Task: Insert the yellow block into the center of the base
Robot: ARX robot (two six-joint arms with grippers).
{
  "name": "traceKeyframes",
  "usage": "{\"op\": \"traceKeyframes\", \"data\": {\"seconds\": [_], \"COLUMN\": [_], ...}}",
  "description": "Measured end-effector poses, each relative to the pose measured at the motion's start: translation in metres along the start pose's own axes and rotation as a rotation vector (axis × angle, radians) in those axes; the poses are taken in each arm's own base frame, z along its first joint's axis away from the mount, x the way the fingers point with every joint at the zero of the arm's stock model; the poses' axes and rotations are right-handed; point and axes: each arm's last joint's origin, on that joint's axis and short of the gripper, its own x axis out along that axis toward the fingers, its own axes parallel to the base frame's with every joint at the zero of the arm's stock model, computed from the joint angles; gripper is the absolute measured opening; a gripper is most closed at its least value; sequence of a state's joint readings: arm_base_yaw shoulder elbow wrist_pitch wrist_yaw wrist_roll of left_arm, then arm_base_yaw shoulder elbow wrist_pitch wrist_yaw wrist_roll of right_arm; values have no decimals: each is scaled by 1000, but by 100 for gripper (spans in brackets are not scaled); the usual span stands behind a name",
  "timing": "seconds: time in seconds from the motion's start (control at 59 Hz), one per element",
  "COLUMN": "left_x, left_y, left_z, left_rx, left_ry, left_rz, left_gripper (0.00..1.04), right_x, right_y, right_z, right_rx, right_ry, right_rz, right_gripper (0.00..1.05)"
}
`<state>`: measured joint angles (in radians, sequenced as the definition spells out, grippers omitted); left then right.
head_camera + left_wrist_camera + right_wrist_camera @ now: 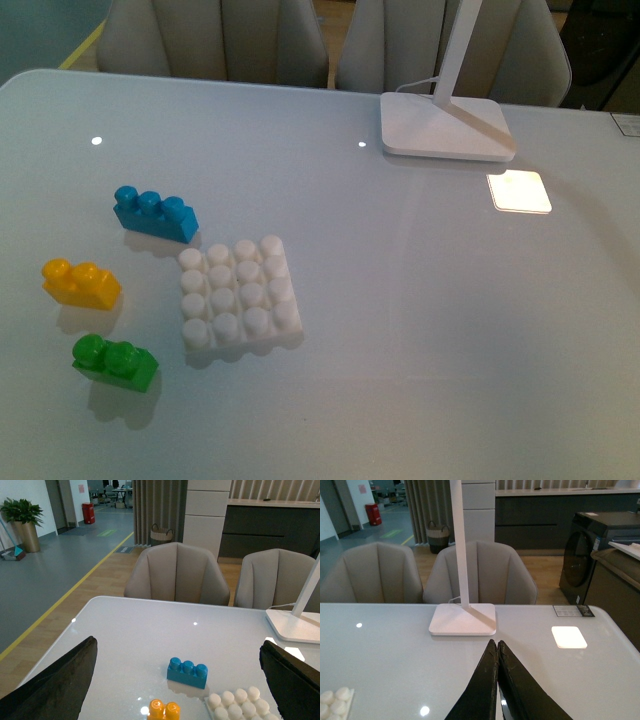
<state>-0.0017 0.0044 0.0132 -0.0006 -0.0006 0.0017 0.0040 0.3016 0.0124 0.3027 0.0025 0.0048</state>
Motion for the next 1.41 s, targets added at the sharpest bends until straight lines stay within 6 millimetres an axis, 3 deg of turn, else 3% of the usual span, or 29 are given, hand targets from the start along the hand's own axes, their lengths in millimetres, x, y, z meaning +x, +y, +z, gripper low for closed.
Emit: {"op": "traceKeyframes", "data": {"seconds": [0.712, 0.797, 1.001, 1.085, 1.17, 1.408], "left_x": [0, 0, 0, 4, 11, 45], "left_y": [0, 0, 0, -4, -10, -30], "left_z": [0, 0, 0, -1, -10, -10], "left_rx": [0, 0, 0, -40, -33, -5], "left_ry": [0, 0, 0, 455, 582, 577], "left_rz": [0, 0, 0, -213, -239, -261], "left_gripper": [97, 97, 97, 97, 97, 97], "right_x": [-19, -19, -19, -19, -19, -19], "right_y": [0, 0, 0, 0, 0, 0], "right_z": [-3, -3, -3, -3, -3, -3], "right_rx": [-2, -2, -2, -2, -2, -2], "right_ry": [5, 5, 5, 4, 4, 5], "right_rz": [0, 0, 0, 3, 2, 2], "right_gripper": [2, 18, 73, 95, 96, 96]}}
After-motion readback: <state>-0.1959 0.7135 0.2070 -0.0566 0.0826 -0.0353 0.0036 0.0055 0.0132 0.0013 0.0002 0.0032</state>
